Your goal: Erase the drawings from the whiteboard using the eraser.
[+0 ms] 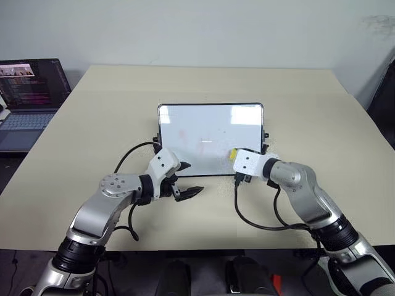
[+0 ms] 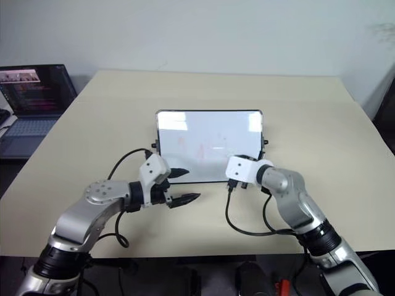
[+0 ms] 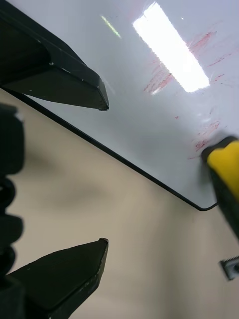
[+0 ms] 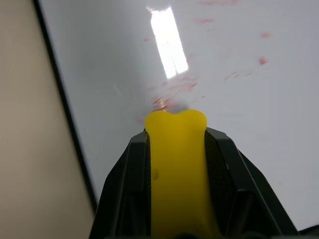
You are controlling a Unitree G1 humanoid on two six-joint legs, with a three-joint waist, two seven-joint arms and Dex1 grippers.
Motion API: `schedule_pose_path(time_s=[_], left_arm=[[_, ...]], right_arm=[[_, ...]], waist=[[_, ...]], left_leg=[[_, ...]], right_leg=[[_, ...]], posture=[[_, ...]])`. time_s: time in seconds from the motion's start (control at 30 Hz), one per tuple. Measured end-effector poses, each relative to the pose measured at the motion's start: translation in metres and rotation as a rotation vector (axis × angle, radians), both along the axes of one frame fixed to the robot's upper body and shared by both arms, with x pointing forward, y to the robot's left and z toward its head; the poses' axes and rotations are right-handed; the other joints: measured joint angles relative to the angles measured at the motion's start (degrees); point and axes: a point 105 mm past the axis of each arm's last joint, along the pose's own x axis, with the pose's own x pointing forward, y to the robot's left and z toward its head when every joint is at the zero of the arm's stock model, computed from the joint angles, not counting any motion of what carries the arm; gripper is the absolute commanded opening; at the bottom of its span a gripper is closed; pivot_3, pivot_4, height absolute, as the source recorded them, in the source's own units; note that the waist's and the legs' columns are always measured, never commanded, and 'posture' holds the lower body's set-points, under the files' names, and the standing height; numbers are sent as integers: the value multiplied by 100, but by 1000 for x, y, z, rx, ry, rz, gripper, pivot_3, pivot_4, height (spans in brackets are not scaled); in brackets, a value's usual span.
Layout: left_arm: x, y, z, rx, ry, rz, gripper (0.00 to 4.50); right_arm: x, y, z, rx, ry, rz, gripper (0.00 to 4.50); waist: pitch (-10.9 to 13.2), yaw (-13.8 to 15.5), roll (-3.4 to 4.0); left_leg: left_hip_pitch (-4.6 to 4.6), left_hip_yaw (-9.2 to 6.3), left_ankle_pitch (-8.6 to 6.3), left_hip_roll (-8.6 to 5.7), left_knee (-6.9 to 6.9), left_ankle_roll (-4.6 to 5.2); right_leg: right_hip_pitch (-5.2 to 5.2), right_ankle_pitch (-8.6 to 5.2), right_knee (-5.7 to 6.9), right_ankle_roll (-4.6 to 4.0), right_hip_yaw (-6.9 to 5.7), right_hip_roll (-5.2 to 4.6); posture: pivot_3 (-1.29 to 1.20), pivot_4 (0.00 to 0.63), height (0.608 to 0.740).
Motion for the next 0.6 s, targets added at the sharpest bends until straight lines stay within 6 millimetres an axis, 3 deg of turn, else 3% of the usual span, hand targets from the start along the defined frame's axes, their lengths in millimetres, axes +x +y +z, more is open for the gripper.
schedule_pose_path(time_s=[0.2,0.3,0.43,0.6], left_arm=[[0,-2,0,-3,1,-10,4500],[0,-3,1,-5,0,-17,4500],[2,-9,9,-17,-27,-37,4500],[5,-19,21,-35,-69,-65,4500]], right_arm=[[-2,0,1,12,9,-11,1143],[-5,-1,3,184,90,-77,1143],[-12,-21,14,345,162,-170,1143],[-26,-49,29,421,169,-239,1143]], waist=[[0,-4,0],[1,2,1],[7,18,5],[8,30,6]], left_leg=[[1,0,0,0,0,0],[-9,-3,0,2,-1,0],[-31,-7,-1,-5,-1,-1],[-41,-8,-6,-12,-3,-4]], right_leg=[[1,0,0,0,0,2],[-4,0,-1,0,-1,1],[-15,-1,-8,2,-7,1],[-16,-7,-18,12,-8,1]], posture=[[0,150,740],[0,150,740],[0,150,740],[0,150,740]])
